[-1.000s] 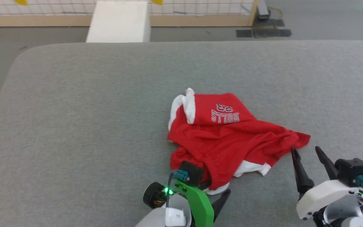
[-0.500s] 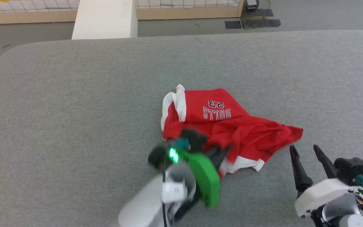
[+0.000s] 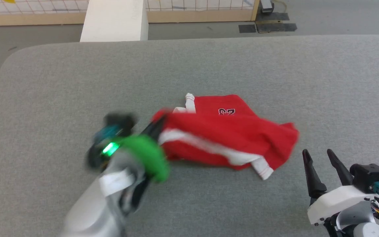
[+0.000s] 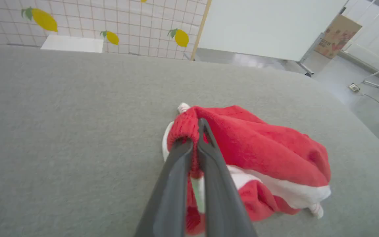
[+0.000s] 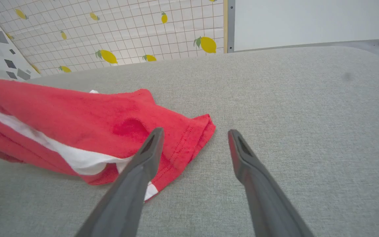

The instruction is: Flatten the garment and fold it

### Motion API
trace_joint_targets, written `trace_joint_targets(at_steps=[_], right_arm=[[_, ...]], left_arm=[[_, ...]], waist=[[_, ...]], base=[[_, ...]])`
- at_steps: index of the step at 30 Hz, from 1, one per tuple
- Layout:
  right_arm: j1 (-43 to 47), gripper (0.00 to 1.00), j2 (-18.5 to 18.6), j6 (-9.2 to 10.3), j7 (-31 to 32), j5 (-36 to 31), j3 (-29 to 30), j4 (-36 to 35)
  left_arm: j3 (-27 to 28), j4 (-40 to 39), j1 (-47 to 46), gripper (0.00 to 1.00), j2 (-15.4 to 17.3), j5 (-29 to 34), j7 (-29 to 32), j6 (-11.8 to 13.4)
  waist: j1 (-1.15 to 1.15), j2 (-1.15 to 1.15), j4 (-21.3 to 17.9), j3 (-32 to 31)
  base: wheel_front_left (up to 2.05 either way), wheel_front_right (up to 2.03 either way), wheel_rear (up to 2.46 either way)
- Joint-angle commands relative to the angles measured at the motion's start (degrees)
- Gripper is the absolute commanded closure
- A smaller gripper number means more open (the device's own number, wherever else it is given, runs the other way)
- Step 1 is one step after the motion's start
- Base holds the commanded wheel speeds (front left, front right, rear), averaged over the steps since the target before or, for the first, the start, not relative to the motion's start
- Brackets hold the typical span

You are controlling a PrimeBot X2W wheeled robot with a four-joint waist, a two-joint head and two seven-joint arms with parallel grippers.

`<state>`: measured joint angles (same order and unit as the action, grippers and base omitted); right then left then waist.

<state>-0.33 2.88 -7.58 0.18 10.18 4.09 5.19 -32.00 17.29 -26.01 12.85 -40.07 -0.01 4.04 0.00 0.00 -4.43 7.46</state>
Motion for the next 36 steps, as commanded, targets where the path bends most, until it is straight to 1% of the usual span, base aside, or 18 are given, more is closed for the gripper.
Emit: trace_joint_targets(at_steps=[1, 5, 8, 10, 11, 12, 13, 16, 21, 24, 27, 30, 34, 36], right_arm=[[-0.4, 0.00, 0.0, 0.09, -0.5, 0.2, 0.1, 0.0], [-0.5, 0.00, 0.0, 0.09, 0.4, -0.3, 0.2, -0.5], [-0.5, 0.00, 0.0, 0.09, 1.9, -0.4, -0.7, -0.8], [-0.2, 0.00, 0.0, 0.09, 3.6, -0.2, -1.9, -0.9], [0.0, 0.00, 0.0, 0.09, 4.6, -0.1, -2.6, -0.9], [0.3, 0.00, 0.0, 0.09, 6.2, 0.1, -3.7, -0.9], [0.6, 0.00, 0.0, 0.09, 7.7, 0.1, -4.9, -1.1], [1.7, 0.00, 0.0, 0.09, 11.1, 0.7, -8.0, -2.0], [3.7, 0.00, 0.0, 0.09, 15.0, -0.2, -13.6, -4.3], [4.2, 0.00, 0.0, 0.09, 15.8, -1.9, -17.2, -4.8], [3.8, 0.00, 0.0, 0.09, 16.2, -3.9, -19.4, -4.0], [3.2, 0.00, 0.0, 0.09, 16.8, -6.3, -19.2, -2.2], [2.3, 0.00, 0.0, 0.09, 18.9, -9.2, -17.1, 0.5], [1.6, 0.00, 0.0, 0.09, 19.4, -9.9, -17.0, 1.5]], left_arm=[[0.9, 0.5, 2.9, 1.00, 2.0, -0.5, 0.5, 1.2], [3.2, 1.2, 7.6, 1.00, 6.0, -1.2, 0.9, 3.8], [4.1, 1.5, 9.2, 1.00, 7.4, -1.0, 0.1, 5.0], [4.4, 1.5, 9.8, 1.00, 7.8, -0.8, -0.9, 5.2], [4.5, 1.4, 10.0, 0.64, 7.6, -1.0, -1.4, 5.0], [4.5, 1.2, 10.4, 0.13, 7.5, -1.2, -2.1, 4.6], [4.6, 1.1, 10.8, 0.00, 7.3, -1.5, -2.7, 4.4], [5.0, 0.5, 12.1, 0.00, 6.9, -1.8, -5.1, 3.9], [7.6, -1.2, 14.9, 0.00, 6.4, -1.2, -12.8, 4.2], [9.8, -2.5, 16.1, 0.00, 6.0, 0.7, -14.6, 4.7], [13.8, -6.1, 16.8, 0.00, 4.2, 4.2, -14.9, 4.7], [17.2, -9.7, 18.1, 0.00, 1.7, 8.5, -15.0, 4.0], [20.3, -11.3, 19.2, 0.00, -1.4, 12.2, -15.0, 1.7], [21.6, -11.6, 19.5, 0.00, -2.8, 13.5, -15.0, 0.7]], waist=[[0.00, 0.00, 0.7, 0.5], [0.00, 0.00, 2.6, 1.4], [0.00, 0.00, 4.0, 1.9], [0.00, 0.00, 4.7, 2.1], [0.00, 0.00, 4.9, 2.1], [0.00, 0.00, 5.2, 2.0], [0.00, 0.00, 5.5, 1.9], [0.00, 0.00, 6.1, 1.8], [0.00, 0.00, 7.3, 1.9], [0.00, 0.00, 8.2, 2.1], [0.00, 0.00, 9.5, 2.6], [0.00, 0.00, 10.8, 3.0], [0.00, 0.00, 12.5, 3.6], [0.00, 0.00, 13.0, 4.0]], base=[[0.00, 0.00, 0.00], [0.00, 0.00, 0.00], [0.00, 0.00, 0.00], [0.00, 0.00, 0.00], [0.00, 0.00, 0.00], [0.00, 0.00, 0.00], [0.00, 0.00, 0.00], [0.00, 0.00, 0.00], [0.00, 0.00, 0.00], [0.00, 0.00, 0.00], [0.00, 0.00, 0.00], [0.00, 0.00, 0.00], [0.00, 0.00, 0.00], [0.00, 0.00, 0.00]])
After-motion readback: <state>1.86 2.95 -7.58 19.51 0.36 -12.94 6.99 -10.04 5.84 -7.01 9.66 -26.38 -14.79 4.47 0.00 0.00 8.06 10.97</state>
